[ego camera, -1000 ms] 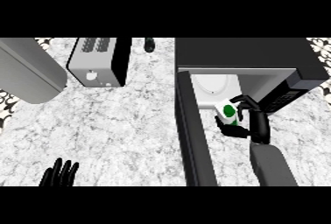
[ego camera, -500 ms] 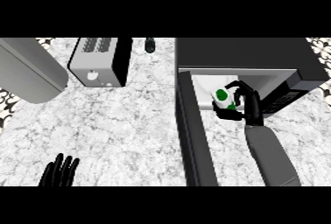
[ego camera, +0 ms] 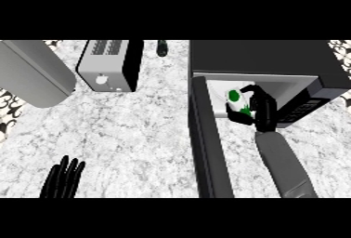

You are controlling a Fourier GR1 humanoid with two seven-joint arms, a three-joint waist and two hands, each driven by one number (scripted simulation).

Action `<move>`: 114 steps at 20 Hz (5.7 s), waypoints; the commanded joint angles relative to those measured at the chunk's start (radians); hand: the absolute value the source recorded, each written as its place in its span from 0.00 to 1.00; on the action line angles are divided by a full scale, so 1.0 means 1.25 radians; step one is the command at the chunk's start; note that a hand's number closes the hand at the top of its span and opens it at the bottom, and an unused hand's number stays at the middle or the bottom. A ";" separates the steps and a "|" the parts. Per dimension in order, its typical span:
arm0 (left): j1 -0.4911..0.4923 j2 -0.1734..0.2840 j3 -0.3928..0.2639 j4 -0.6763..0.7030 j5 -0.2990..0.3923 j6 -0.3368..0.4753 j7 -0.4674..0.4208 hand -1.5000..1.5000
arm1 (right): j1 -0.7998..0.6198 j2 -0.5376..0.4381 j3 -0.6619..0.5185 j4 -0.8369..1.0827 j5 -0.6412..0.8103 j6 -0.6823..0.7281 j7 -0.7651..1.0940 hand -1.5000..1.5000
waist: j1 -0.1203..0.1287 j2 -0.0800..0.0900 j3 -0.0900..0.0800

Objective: Pick up the milk, place it into the microwave and close the microwave

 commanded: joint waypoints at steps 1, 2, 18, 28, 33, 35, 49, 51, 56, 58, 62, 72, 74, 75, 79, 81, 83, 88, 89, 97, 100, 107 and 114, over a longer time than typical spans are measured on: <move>-0.014 0.009 0.017 0.044 -0.028 0.008 -0.006 0.00 | -0.164 -0.112 0.001 0.108 0.048 0.034 0.107 1.00 | 0.035 0.029 0.004; -0.022 0.029 0.029 0.011 -0.024 0.010 0.024 0.00 | -0.164 -0.101 -0.015 0.107 0.034 -0.001 0.089 1.00 | 0.042 0.033 0.006; -0.055 0.026 0.010 0.040 -0.075 0.020 0.034 0.00 | -0.169 -0.117 0.053 0.171 0.093 -0.065 0.142 0.00 | 0.067 0.041 0.007; -0.090 -0.004 -0.013 0.079 -0.064 -0.005 0.019 0.00 | -0.146 -0.056 0.059 0.128 0.011 0.054 0.053 0.00 | 0.042 0.037 0.008; -0.041 0.003 -0.048 0.006 -0.093 0.013 0.042 0.00 | -0.167 -0.103 -0.027 0.176 -0.076 0.171 -0.042 0.00 | 0.037 0.031 0.008; -0.062 -0.006 -0.059 0.041 -0.112 0.005 0.016 0.00 | -0.164 -0.090 -0.040 0.209 -0.086 0.188 -0.073 0.00 | 0.037 0.035 0.008; -0.088 -0.071 -0.123 0.033 -0.178 0.070 0.088 0.00 | -0.052 -0.108 -0.104 0.267 -0.167 0.447 -0.257 0.00 | -0.006 0.019 0.006; -0.092 -0.063 -0.100 0.028 -0.152 0.048 0.068 0.00 | -0.031 -0.109 -0.099 0.266 -0.165 0.468 -0.261 0.00 | -0.012 0.016 0.005; -0.116 -0.063 -0.107 0.027 -0.171 0.054 0.105 0.00 | 0.030 -0.118 -0.098 0.261 -0.170 0.525 -0.309 0.00 | -0.016 0.015 0.005; -0.110 -0.045 -0.087 0.021 -0.156 0.037 0.094 0.00 | 0.067 -0.091 -0.096 0.234 -0.181 0.562 -0.351 0.00 | -0.025 0.010 0.004; -0.118 -0.094 -0.147 0.031 -0.168 0.046 0.114 0.00 | 0.131 -0.075 -0.103 0.203 -0.215 0.666 -0.369 0.00 | -0.036 0.006 0.003; -0.190 -0.061 -0.171 0.133 -0.248 0.010 0.150 1.00 | 0.296 -0.101 -0.075 -0.004 -0.280 0.823 -0.364 0.00 | -0.043 0.004 0.002; -0.229 -0.077 -0.197 0.172 -0.277 0.007 0.181 1.00 | 0.321 -0.129 -0.077 -0.041 -0.304 0.868 -0.348 0.00 | -0.051 0.005 0.002; -0.270 -0.071 -0.196 0.145 -0.285 -0.001 0.239 1.00 | 0.349 -0.092 -0.063 -0.067 -0.303 0.839 -0.347 0.00 | -0.051 0.005 0.002; -0.274 -0.053 -0.257 0.189 -0.379 -0.005 0.218 1.00 | 0.438 -0.126 -0.051 -0.182 -0.340 0.877 -0.315 0.00 | -0.054 0.003 0.002; -0.297 -0.057 -0.269 0.255 -0.394 -0.023 0.202 1.00 | 0.475 -0.128 -0.042 -0.259 -0.364 0.881 -0.262 0.00 | -0.057 0.003 0.001; -0.341 -0.110 -0.312 0.230 -0.407 -0.034 0.289 1.00 | 0.521 -0.134 -0.033 -0.326 -0.383 0.890 -0.251 0.00 | -0.053 0.005 0.002; -0.366 -0.225 -0.368 0.392 -0.447 -0.007 0.228 1.00 | 0.640 -0.174 -0.043 -0.524 -0.474 0.926 -0.149 0.00 | -0.051 0.007 0.001; -0.392 -0.222 -0.347 0.404 -0.431 -0.032 0.237 1.00 | 0.679 -0.177 -0.038 -0.582 -0.481 0.924 -0.145 0.00 | -0.051 0.007 0.001; -0.574 -0.284 -0.493 0.588 -0.331 0.128 0.238 1.00 | 0.755 -0.203 -0.026 -0.771 -0.587 0.964 -0.038 0.00 | -0.060 0.013 0.001; -0.646 -0.285 -0.535 0.600 -0.246 0.171 0.271 1.00 | 0.743 -0.222 -0.026 -0.817 -0.632 0.976 -0.006 0.00 | -0.081 0.016 0.000; -0.780 -0.285 -0.589 0.641 -0.161 0.297 0.288 1.00 | 0.752 -0.250 -0.007 -0.875 -0.651 0.985 0.038 0.00 | -0.128 0.023 0.000; -0.852 -0.285 -0.501 0.619 -0.040 0.374 0.249 1.00 | 0.722 -0.290 -0.025 -0.920 -0.686 0.989 0.064 0.00 | -0.178 0.037 -0.005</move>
